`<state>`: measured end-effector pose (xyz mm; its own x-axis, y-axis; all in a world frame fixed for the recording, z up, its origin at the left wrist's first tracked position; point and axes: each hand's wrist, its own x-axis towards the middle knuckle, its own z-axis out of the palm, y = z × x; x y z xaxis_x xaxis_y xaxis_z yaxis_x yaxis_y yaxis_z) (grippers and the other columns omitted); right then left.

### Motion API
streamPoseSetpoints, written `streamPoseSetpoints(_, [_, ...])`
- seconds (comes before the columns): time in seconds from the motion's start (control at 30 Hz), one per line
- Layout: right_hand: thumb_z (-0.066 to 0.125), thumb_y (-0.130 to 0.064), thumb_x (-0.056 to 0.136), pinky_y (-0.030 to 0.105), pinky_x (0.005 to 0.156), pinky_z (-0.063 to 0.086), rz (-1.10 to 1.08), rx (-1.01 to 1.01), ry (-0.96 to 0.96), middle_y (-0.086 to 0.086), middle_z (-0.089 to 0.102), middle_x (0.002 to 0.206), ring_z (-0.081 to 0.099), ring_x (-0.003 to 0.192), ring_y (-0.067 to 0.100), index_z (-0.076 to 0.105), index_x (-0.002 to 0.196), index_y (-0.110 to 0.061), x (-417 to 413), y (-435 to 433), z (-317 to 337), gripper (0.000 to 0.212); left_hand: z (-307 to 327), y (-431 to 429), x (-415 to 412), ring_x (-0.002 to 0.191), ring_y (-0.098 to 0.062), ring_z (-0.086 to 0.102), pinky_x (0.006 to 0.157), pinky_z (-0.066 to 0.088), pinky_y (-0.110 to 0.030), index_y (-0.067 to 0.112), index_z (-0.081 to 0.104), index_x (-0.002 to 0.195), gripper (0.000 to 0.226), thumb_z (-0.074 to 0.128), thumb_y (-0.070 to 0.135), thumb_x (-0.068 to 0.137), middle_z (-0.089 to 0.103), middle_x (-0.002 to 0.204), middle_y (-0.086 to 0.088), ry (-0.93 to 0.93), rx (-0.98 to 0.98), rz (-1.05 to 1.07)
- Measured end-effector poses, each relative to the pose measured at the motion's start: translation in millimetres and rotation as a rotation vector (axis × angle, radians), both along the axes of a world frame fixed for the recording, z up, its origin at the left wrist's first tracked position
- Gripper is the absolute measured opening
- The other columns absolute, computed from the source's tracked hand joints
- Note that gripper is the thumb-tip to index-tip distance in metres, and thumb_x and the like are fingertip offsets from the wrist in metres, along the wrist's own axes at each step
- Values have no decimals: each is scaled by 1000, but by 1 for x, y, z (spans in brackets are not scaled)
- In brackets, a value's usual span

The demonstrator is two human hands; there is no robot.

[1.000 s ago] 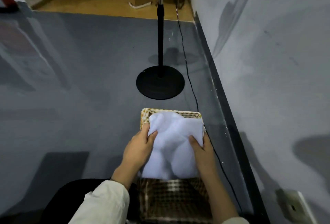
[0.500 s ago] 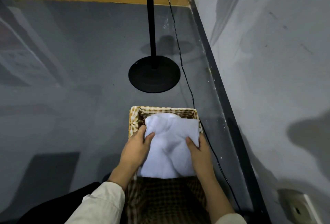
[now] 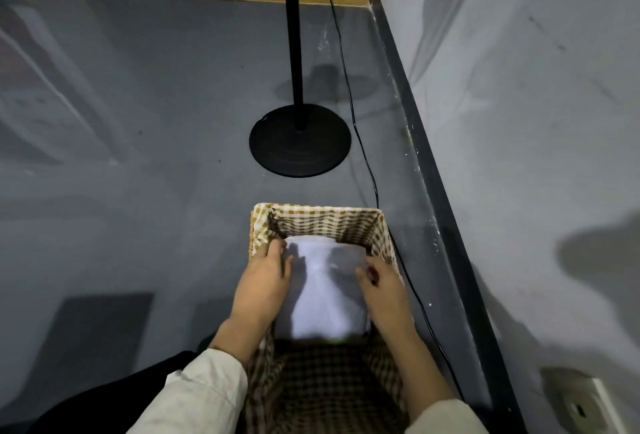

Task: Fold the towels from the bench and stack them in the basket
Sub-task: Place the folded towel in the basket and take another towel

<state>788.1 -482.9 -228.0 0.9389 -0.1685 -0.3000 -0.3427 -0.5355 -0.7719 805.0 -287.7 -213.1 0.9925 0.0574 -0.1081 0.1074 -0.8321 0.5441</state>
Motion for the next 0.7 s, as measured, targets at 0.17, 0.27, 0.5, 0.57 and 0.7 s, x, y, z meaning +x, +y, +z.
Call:
streamPoseSetpoints(0.17, [50,-27,97,31,88,50,44,-19,-72,1,64,105,60,96,18,62,110,-17,2,10,27,20,23,0,-7,93,-27,57,65,41,-34,17,51,110,24,36,33,101,59,108,-8,-30,149,-99])
streamPoseSetpoints(0.27, [48,-28,97,28,80,50,101,-100,-158,-5,63,97,58,87,11,62,103,-19,4,21,50,17,44,8,-12,97,-28,57,69,42,-35,15,51,109,24,37,33,100,59,110,-8,-41,164,-100])
streamPoseSetpoints(0.5, [52,-14,95,26,69,34,253,-116,-363,7,60,87,54,80,21,62,90,-5,-8,74,99,14,101,66,-43,101,-30,58,76,46,-36,14,52,111,25,38,31,100,62,111,-10,-32,250,-54])
streamPoseSetpoints(0.57, [52,-16,95,30,75,37,315,-156,-350,10,63,95,56,89,25,64,95,-5,-12,99,111,16,115,89,-59,100,-30,58,76,47,-36,15,53,112,25,39,32,99,63,110,-10,-26,276,-6])
streamPoseSetpoints(0.7, [52,-17,94,35,81,42,428,-150,-388,8,64,96,58,92,26,63,95,-9,-29,152,131,14,138,140,-102,100,-32,59,78,49,-37,16,53,113,26,39,33,99,64,110,-10,-29,296,102])
